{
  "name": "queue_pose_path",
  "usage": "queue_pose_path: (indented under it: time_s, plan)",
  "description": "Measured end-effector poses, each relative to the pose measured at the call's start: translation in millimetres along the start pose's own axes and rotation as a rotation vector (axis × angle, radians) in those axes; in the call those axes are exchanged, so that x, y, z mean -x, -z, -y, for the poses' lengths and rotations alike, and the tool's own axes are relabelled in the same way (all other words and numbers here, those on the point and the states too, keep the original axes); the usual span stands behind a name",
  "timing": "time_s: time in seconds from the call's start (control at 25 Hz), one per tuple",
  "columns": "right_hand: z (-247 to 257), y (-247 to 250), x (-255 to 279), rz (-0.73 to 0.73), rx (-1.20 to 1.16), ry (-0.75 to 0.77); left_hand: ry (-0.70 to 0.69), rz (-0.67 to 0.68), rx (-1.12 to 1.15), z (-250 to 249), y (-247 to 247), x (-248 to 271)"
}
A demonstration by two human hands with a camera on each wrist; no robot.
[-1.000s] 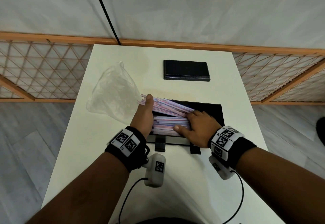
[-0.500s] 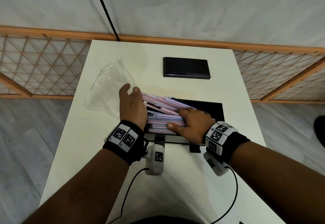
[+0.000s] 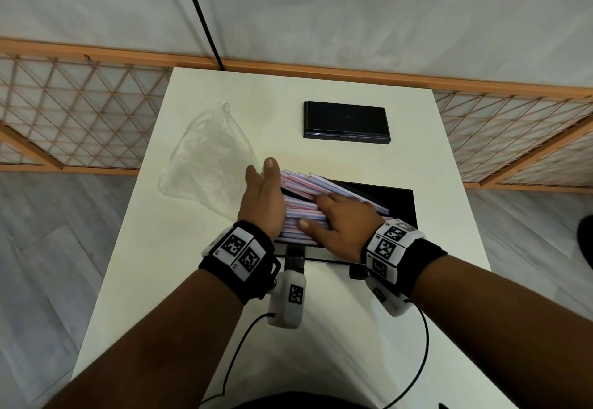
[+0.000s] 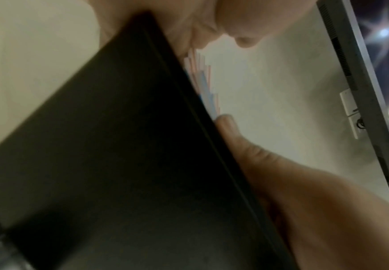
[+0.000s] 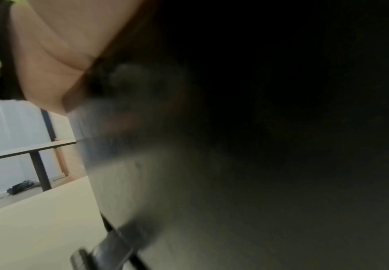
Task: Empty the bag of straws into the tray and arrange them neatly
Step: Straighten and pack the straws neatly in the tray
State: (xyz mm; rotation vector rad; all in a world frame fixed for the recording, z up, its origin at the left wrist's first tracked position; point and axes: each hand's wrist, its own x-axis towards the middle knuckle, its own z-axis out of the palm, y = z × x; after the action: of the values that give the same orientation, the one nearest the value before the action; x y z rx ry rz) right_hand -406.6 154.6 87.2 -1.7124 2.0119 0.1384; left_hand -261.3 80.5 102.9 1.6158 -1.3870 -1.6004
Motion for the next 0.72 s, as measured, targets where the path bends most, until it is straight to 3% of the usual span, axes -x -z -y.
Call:
queue_pose_path:
  time_s: [0.12, 0.24, 0.4, 0.56, 0.72]
  plan:
    - [-1.7, 4.3, 7.8, -0.074, 0.118, -0.062, -0.003, 0.145, -0.130, 4.7, -3.1, -1.0]
    - [-13.0, 1.6, 13.7, -0.088, 0.033, -0.050, 0.015, 0.088, -0.158, 5.9, -0.9, -1.0]
    - [-28.6, -1.3, 25.0, -0.271, -0.114, -0.051, -0.020, 0.043, -0.054, 5.4, 2.0, -2.2]
    - [-30.2, -6.6, 32.1, -0.136, -0.006, -0.167, 0.033, -0.006, 0.174, 13.6, -0.3, -18.3]
    - [-29.2, -6.0, 33.0, -0.225, -0.012, -0.155, 0.040, 0.005, 0.237, 16.2, -0.5, -24.9]
